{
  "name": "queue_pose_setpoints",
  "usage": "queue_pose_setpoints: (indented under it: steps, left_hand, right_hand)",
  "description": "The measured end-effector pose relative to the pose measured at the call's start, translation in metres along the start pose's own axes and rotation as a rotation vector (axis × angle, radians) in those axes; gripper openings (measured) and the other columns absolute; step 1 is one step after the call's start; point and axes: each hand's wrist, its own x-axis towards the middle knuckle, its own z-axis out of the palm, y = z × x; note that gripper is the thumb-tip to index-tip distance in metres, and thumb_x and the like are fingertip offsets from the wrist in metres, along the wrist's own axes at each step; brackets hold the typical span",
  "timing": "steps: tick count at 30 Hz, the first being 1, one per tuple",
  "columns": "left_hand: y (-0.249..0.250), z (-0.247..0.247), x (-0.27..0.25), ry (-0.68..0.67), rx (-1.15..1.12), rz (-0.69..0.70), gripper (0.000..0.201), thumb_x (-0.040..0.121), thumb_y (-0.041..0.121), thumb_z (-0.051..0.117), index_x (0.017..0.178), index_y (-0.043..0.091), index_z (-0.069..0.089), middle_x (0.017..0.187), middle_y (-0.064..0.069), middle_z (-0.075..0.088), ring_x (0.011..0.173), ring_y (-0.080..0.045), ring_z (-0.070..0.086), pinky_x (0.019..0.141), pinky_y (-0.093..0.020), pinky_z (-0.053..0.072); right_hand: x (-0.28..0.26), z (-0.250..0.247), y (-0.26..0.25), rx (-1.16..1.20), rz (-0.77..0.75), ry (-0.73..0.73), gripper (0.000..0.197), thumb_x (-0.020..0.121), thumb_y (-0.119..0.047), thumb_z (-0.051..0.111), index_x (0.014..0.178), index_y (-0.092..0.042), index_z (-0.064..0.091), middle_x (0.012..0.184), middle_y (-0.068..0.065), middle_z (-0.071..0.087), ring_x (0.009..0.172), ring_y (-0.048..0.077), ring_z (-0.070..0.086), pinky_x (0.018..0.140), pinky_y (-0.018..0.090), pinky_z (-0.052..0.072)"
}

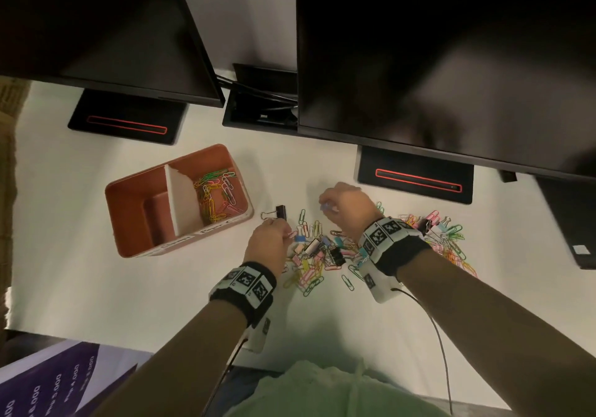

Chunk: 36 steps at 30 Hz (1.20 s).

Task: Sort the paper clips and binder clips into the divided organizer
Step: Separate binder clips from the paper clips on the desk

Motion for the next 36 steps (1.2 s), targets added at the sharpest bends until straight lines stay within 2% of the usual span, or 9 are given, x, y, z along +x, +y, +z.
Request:
queue_pose_setpoints:
  steps: [3, 6, 9, 14, 17, 20, 26, 30, 36]
  left_hand:
    - [0.000, 0.001, 0.004, -0.020, -0.007, -0.004, 0.012, 0.086, 0.010, 0.059, 0.097, 0.007, 0.064, 0.102, -0.012, 0.062, 0.091, -0.025, 0.058, 0.082, -0.030, 0.046]
    - [0.000, 0.001, 0.005, -0.044, 0.012, 0.033, 0.010, 0.086, 0.007, 0.058, 0.094, 0.005, 0.064, 0.100, -0.015, 0.060, 0.092, -0.027, 0.056, 0.083, -0.031, 0.045]
    - [-0.002, -0.004, 0.005, -0.083, 0.032, 0.068, 0.008, 0.086, 0.005, 0.055, 0.089, 0.006, 0.062, 0.096, -0.014, 0.060, 0.091, -0.029, 0.055, 0.080, -0.034, 0.047]
    - [-0.012, -0.026, -0.005, -0.029, -0.076, 0.121, 0.007, 0.085, 0.006, 0.059, 0.089, 0.011, 0.062, 0.084, 0.001, 0.059, 0.081, -0.019, 0.058, 0.073, -0.024, 0.042]
    - [-0.025, -0.043, -0.020, 0.064, -0.140, 0.114, 0.012, 0.084, 0.011, 0.064, 0.096, 0.015, 0.064, 0.081, 0.007, 0.057, 0.074, -0.007, 0.054, 0.072, -0.017, 0.041]
    - [-0.041, -0.048, -0.032, 0.013, -0.180, 0.047, 0.012, 0.081, 0.017, 0.070, 0.091, 0.018, 0.065, 0.076, 0.012, 0.057, 0.070, 0.002, 0.052, 0.067, -0.011, 0.038]
    - [-0.049, -0.019, -0.051, -0.258, -0.141, 0.117, 0.016, 0.080, 0.019, 0.070, 0.094, 0.023, 0.066, 0.084, 0.008, 0.062, 0.077, -0.009, 0.059, 0.081, -0.029, 0.051]
    - [-0.047, 0.001, -0.053, -0.169, -0.095, 0.139, 0.025, 0.084, 0.018, 0.065, 0.109, 0.018, 0.065, 0.092, 0.008, 0.059, 0.084, -0.009, 0.057, 0.086, -0.024, 0.049]
    - [-0.039, 0.003, -0.038, -0.074, -0.049, 0.131, 0.011, 0.086, 0.016, 0.062, 0.093, 0.009, 0.067, 0.096, -0.002, 0.056, 0.082, -0.014, 0.054, 0.081, -0.020, 0.043]
  right_hand:
    - [-0.003, -0.003, -0.001, -0.027, -0.129, 0.029, 0.036, 0.085, -0.018, 0.059, 0.121, -0.023, 0.056, 0.117, 0.004, 0.053, 0.107, 0.022, 0.049, 0.095, 0.037, 0.043]
    - [-0.001, -0.001, -0.013, -0.073, -0.306, -0.165, 0.047, 0.084, -0.001, 0.052, 0.128, -0.020, 0.054, 0.132, 0.004, 0.049, 0.116, 0.023, 0.045, 0.100, 0.037, 0.039]
    - [0.004, 0.004, -0.018, -0.194, -0.335, -0.302, 0.059, 0.080, 0.010, 0.048, 0.132, -0.019, 0.050, 0.145, 0.003, 0.039, 0.124, 0.026, 0.040, 0.103, 0.040, 0.039]
    - [0.007, 0.005, -0.016, -0.222, -0.388, -0.295, 0.037, 0.086, -0.005, 0.053, 0.122, -0.013, 0.059, 0.127, 0.007, 0.052, 0.113, 0.027, 0.049, 0.097, 0.038, 0.041]
    - [0.003, 0.008, -0.011, -0.148, -0.356, -0.255, 0.023, 0.089, -0.011, 0.054, 0.109, -0.009, 0.065, 0.115, 0.008, 0.059, 0.108, 0.025, 0.052, 0.095, 0.035, 0.041]
    - [0.002, 0.006, -0.012, -0.102, -0.290, -0.231, 0.017, 0.088, -0.013, 0.057, 0.101, -0.009, 0.067, 0.107, 0.008, 0.062, 0.104, 0.023, 0.053, 0.090, 0.029, 0.040]
    - [0.003, 0.002, -0.019, -0.068, -0.149, -0.243, 0.016, 0.086, -0.015, 0.060, 0.099, -0.009, 0.067, 0.104, 0.008, 0.061, 0.100, 0.022, 0.054, 0.080, 0.023, 0.035]
    - [0.000, 0.005, -0.019, -0.019, -0.117, -0.233, 0.013, 0.085, -0.012, 0.060, 0.096, -0.008, 0.066, 0.101, 0.007, 0.061, 0.095, 0.021, 0.054, 0.082, 0.026, 0.042]
    - [-0.007, 0.009, -0.018, 0.043, -0.113, -0.208, 0.015, 0.085, -0.008, 0.059, 0.099, -0.011, 0.064, 0.097, 0.004, 0.064, 0.083, 0.014, 0.056, 0.080, 0.027, 0.049]
